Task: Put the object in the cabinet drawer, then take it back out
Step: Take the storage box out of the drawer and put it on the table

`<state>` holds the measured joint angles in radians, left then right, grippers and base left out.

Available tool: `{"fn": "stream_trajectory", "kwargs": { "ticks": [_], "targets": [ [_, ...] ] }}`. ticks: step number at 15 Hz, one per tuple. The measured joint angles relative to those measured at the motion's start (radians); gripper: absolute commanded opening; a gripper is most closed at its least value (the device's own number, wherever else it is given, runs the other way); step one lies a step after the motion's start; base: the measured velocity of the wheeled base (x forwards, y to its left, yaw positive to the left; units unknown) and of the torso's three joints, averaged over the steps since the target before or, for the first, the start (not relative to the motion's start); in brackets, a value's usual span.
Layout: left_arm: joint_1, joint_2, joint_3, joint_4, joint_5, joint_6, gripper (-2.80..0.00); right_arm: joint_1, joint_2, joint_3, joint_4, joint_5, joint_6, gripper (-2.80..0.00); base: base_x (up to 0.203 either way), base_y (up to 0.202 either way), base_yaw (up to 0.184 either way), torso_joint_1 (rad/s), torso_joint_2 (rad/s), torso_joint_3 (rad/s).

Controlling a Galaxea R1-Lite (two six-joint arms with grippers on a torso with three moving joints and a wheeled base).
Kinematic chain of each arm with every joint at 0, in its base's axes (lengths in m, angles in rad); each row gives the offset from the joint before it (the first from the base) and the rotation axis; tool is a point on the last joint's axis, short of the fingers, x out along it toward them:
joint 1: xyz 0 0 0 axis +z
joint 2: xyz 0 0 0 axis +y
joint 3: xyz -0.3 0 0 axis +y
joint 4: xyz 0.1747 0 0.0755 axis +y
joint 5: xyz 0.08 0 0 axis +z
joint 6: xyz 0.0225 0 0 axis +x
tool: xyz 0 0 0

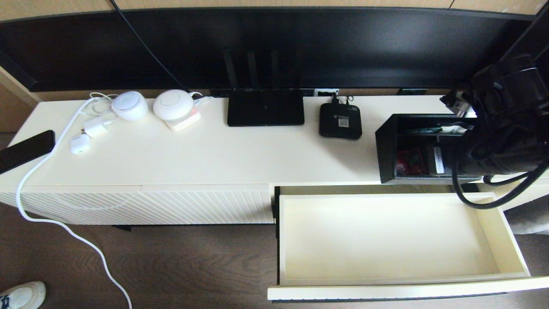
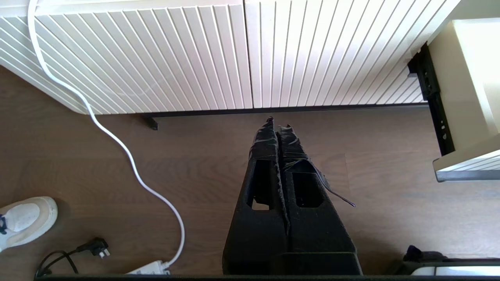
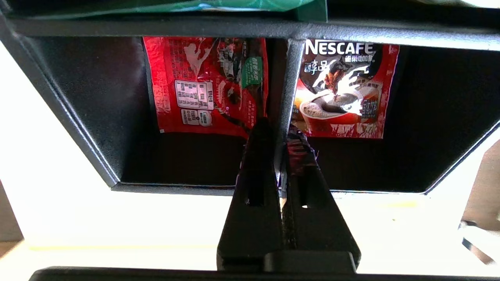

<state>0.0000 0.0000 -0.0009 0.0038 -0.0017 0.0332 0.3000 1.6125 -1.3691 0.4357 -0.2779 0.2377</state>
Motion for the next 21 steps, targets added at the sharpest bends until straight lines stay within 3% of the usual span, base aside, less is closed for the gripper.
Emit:
{"fn": "stream_trajectory", "kwargs": {
  "ticks": [11, 21],
  "targets": [
    [0.0, 0.0, 0.0, 0.0, 0.0, 0.0, -2.8, -0.058, 0.104, -0.124, -0.014, 0.026, -0.074, -2.8, 0.0, 0.0, 0.0, 0.0, 0.0, 0.0],
    [0.0, 0.0, 0.0, 0.0, 0.0, 0.0, -2.8, -0.062, 0.138, -0.186, -0.014, 0.027, -0.076, -2.8, 0.0, 0.0, 0.0, 0.0, 0.0, 0.0]
  ]
}}
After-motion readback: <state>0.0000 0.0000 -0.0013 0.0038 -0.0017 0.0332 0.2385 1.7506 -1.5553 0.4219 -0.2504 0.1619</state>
